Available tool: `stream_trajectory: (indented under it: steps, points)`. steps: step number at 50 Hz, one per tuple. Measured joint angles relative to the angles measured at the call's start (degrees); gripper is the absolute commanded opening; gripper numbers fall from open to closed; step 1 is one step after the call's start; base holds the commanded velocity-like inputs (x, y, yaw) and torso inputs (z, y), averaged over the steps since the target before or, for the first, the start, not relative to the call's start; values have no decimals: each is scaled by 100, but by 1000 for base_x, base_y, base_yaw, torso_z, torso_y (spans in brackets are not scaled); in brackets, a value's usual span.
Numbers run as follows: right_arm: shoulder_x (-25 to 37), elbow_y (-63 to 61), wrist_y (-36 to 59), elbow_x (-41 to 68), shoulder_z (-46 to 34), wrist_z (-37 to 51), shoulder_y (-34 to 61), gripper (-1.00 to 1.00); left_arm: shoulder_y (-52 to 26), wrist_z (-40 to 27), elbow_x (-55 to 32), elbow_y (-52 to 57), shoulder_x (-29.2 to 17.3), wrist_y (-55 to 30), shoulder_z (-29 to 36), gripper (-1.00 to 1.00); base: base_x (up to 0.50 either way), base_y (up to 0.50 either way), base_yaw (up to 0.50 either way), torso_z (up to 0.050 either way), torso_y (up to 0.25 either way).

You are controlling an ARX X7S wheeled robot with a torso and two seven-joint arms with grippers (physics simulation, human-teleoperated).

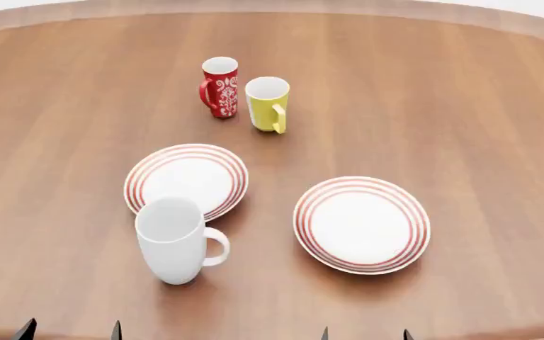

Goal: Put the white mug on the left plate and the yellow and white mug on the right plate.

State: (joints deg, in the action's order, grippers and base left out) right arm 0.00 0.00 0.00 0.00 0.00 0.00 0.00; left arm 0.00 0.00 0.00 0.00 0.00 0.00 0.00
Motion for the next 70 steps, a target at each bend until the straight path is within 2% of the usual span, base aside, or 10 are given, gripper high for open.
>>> stream_trajectory:
  steps: [10,16,25,31,43,70]
  points:
    - [124,-197,53,213,-96,76,-49,100,18,-101,-171,337,-130,-295,84,100,0,0,0,0,0]
    - [263,-878,509,416,-123,136,-72,100,43,-157,-323,1136,-258,-863,118,100,0,0,0,0,0]
    - [435,-1964,1013,502,-221,279,-252,100,183,-234,-461,2056,-425,-1315,166,100,0,0,474,0,0]
    - [497,-2267,1193,548,-300,335,-262,100,163,-281,-568,2343,-513,-1527,139,100,0,0,500,0,0]
    - [597,-2236,1355,650,-455,372,-135,100,110,-394,-798,2668,-596,-1823,113,100,0,0,500,0,0]
    - [778,-2246,1453,799,-642,512,-36,100,61,-598,-1016,2701,-726,-1839,245,100,0,0,481,0,0]
